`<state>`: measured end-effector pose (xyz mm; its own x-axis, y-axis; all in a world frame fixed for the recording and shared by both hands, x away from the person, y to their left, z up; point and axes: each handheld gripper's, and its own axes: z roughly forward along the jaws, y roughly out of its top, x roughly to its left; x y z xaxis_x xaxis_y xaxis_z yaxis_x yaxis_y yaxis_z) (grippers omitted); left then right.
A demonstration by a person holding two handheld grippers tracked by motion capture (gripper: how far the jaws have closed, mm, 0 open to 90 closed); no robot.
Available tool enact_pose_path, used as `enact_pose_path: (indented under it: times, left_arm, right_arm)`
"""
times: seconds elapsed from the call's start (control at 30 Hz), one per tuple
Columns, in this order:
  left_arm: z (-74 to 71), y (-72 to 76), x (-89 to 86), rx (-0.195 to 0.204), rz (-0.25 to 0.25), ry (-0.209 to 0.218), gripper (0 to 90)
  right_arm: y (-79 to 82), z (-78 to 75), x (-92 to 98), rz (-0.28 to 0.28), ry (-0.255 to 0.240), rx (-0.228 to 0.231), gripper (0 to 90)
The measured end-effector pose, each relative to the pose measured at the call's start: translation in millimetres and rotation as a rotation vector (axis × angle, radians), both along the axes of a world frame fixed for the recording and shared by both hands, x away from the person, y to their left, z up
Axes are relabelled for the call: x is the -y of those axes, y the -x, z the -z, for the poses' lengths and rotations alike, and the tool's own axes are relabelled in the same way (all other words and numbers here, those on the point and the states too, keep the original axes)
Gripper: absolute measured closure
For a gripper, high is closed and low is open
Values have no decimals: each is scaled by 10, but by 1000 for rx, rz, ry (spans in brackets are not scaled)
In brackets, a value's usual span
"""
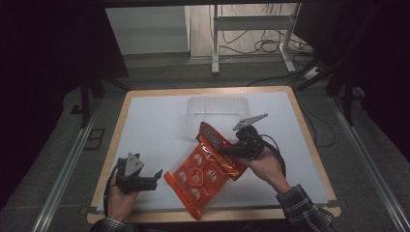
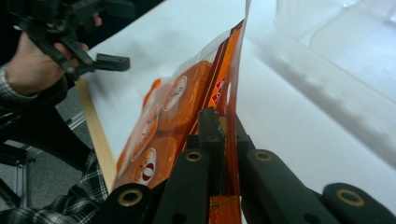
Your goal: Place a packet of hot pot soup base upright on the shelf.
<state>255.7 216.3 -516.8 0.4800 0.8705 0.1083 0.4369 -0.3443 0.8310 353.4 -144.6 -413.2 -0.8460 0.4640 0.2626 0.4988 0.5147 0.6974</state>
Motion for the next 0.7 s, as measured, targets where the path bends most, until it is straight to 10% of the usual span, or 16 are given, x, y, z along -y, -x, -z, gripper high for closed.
enact_pose_path:
  times: [0.7]
  left_arm:
    - [-24,26,26,40,45,24,0]
  right_arm:
    - [98,-525,70,-42,-133,11,894]
